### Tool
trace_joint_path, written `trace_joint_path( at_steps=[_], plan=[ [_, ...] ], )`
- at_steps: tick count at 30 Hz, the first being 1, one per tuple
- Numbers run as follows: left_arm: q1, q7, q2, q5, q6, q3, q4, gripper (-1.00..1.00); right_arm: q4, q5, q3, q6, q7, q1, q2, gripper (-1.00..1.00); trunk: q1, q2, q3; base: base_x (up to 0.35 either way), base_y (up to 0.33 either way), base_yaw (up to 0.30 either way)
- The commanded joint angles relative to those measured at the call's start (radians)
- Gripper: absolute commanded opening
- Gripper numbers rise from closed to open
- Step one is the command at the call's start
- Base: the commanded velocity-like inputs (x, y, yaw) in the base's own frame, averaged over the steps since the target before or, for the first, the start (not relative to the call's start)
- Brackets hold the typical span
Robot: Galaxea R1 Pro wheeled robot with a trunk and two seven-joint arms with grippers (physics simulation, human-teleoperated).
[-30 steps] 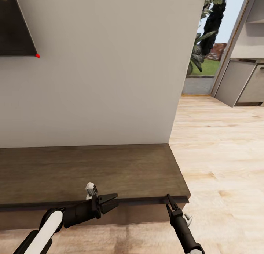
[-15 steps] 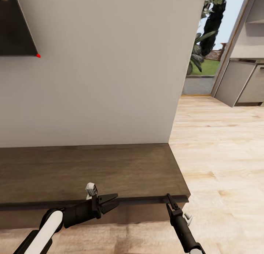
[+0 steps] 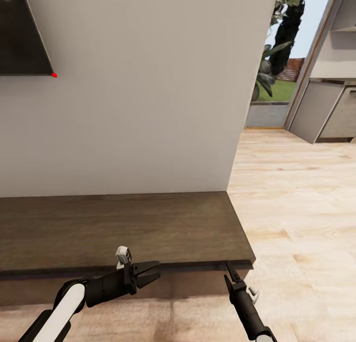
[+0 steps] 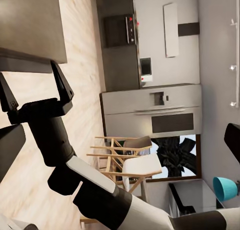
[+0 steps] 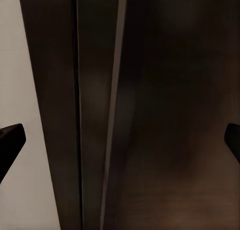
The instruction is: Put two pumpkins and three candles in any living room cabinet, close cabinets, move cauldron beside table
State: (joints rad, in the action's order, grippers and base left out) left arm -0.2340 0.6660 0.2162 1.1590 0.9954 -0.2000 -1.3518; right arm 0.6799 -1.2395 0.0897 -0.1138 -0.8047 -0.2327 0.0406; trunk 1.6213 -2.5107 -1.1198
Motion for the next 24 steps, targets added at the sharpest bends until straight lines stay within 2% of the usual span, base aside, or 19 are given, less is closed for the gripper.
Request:
trace_joint_path(
  at_steps=[1, 24],
  plan=[
    [-0.001, 0.003, 0.000, 0.001, 0.003, -0.001, 0.000, 1.00, 0.000, -0.008, 0.003, -0.010, -0.004, 0.000, 0.001, 1.00, 0.000, 0.000, -0.001, 0.064, 0.000, 0.000],
    [-0.001, 0.003, 0.000, 0.001, 0.003, -0.001, 0.000, 1.00, 0.000, -0.006, -0.002, -0.008, -0.004, 0.000, 0.001, 1.00, 0.000, 0.000, -0.001, 0.013, 0.000, 0.000]
  ],
)
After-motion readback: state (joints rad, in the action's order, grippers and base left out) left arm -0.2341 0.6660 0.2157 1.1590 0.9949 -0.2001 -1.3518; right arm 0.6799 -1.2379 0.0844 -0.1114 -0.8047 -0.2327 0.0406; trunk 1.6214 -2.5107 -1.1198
